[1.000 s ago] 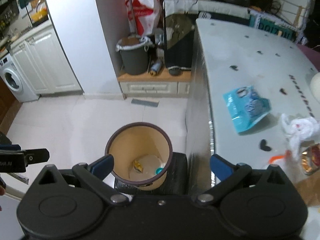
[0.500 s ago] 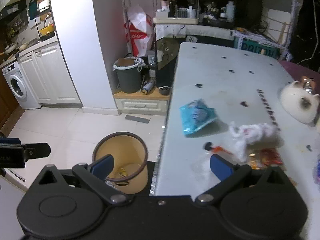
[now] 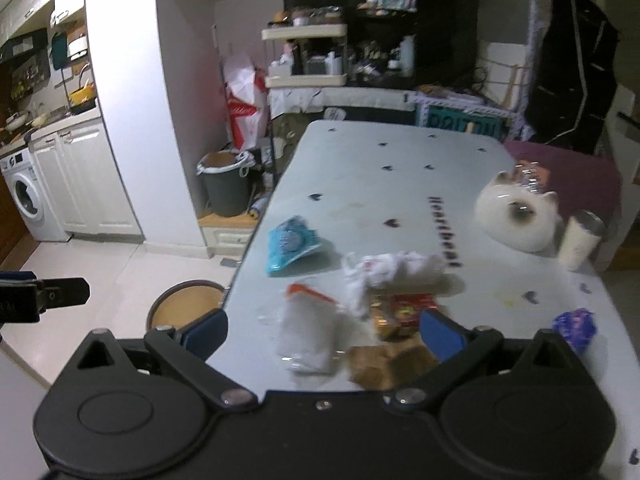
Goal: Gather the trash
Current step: 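Lift both open tools out of the wastebasket back toward the table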
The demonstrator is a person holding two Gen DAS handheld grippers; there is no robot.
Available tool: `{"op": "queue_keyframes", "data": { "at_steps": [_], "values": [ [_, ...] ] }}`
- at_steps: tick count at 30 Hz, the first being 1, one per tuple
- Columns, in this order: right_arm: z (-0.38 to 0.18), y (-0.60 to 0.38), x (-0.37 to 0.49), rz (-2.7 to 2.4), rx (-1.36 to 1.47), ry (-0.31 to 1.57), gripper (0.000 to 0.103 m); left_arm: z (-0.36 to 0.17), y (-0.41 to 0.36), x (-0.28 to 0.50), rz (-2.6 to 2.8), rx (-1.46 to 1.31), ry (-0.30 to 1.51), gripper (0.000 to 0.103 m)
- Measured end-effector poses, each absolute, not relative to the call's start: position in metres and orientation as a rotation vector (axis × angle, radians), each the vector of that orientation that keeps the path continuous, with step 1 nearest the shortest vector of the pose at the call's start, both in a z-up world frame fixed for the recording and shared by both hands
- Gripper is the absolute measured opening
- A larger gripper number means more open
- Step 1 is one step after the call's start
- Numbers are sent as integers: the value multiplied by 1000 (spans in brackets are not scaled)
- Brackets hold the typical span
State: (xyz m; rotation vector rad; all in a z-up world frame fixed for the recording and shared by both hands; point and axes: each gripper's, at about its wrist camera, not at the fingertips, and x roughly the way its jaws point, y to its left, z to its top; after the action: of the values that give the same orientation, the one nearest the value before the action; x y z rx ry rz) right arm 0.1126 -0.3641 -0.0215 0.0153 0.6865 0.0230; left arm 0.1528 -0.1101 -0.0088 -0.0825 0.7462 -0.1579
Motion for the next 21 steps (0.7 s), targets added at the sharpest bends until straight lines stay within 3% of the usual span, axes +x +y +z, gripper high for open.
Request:
{"op": "queue_keyframes", "data": {
  "at_steps": [21],
  "values": [
    [-82,-471,91,-221,196,754,103,-51,-214,199,-360,-165,888,103]
  ]
}}
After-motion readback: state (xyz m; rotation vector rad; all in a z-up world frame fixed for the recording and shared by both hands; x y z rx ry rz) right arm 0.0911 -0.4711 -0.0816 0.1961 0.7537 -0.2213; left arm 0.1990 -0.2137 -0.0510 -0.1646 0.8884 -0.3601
